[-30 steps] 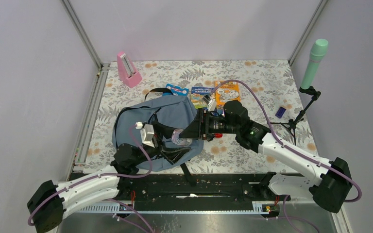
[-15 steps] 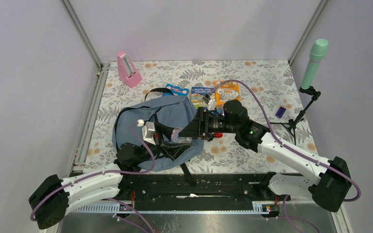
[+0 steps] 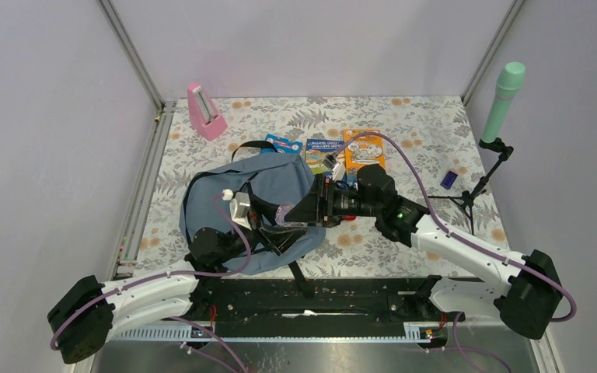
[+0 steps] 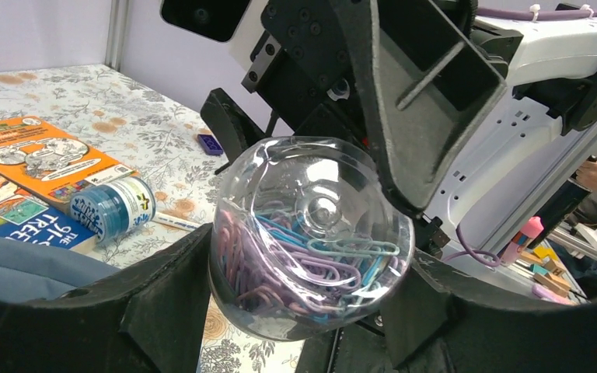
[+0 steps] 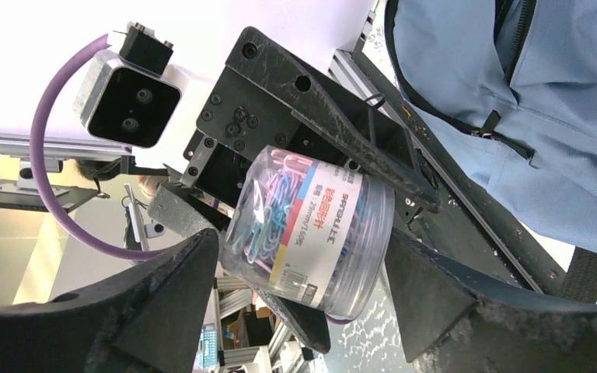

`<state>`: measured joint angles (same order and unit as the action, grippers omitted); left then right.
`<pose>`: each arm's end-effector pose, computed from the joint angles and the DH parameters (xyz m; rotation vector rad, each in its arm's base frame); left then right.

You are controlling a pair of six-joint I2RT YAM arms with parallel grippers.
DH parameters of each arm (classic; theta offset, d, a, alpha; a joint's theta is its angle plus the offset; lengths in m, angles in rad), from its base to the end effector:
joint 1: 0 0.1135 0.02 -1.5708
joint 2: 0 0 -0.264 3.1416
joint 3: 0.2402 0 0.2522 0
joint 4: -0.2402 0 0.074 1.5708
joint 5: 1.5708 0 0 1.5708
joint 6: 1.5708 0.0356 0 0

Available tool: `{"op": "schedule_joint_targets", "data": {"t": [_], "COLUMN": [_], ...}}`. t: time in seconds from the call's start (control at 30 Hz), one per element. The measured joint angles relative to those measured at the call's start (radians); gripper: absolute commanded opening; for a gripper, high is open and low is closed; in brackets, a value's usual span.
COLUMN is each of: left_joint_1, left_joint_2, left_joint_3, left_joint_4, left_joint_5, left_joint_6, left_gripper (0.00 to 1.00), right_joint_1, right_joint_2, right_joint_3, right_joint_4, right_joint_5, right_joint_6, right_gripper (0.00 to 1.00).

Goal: Pack the student bag
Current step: Pick up the stationery from the center of the board.

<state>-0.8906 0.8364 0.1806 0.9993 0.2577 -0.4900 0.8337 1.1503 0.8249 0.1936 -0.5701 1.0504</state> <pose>0.1036 -0.1425 0.2441 0.5067 1.2604 -1.3412 0.1650 0.2103 0.3194 -0.2966 2.0609 1.7766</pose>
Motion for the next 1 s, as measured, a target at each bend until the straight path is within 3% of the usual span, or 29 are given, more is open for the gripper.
{"op": "schedule_joint_targets", "data": {"t": [0.2,0.67,1.0], "left_joint_1": [0.000,0.000,0.020], "left_joint_2": [0.001,-0.094,-0.317], "left_joint_3": [0.000,0.000,-0.044], "left_joint_4": [-0.010,-0.220,-0.546], "left_joint_5": [-0.052,-0.218,-0.414], "left_joint_6": [-0.021,-0.029,-0.087], "left_gripper": [0.03,0.00,0.00], "right_joint_1": [0.002,-0.042,-0.046], "right_joint_2": [0.000,0.011,0.012], "right_joint_3": [-0.005,-0.041,-0.092], "right_joint_4": [0.006,0.024,-0.054], "right_joint_5": [0.003,0.099,0.220], "right_joint_6": [0.000,-0.017,-0.104], "right_gripper": [0.98,0.98,0.98]}}
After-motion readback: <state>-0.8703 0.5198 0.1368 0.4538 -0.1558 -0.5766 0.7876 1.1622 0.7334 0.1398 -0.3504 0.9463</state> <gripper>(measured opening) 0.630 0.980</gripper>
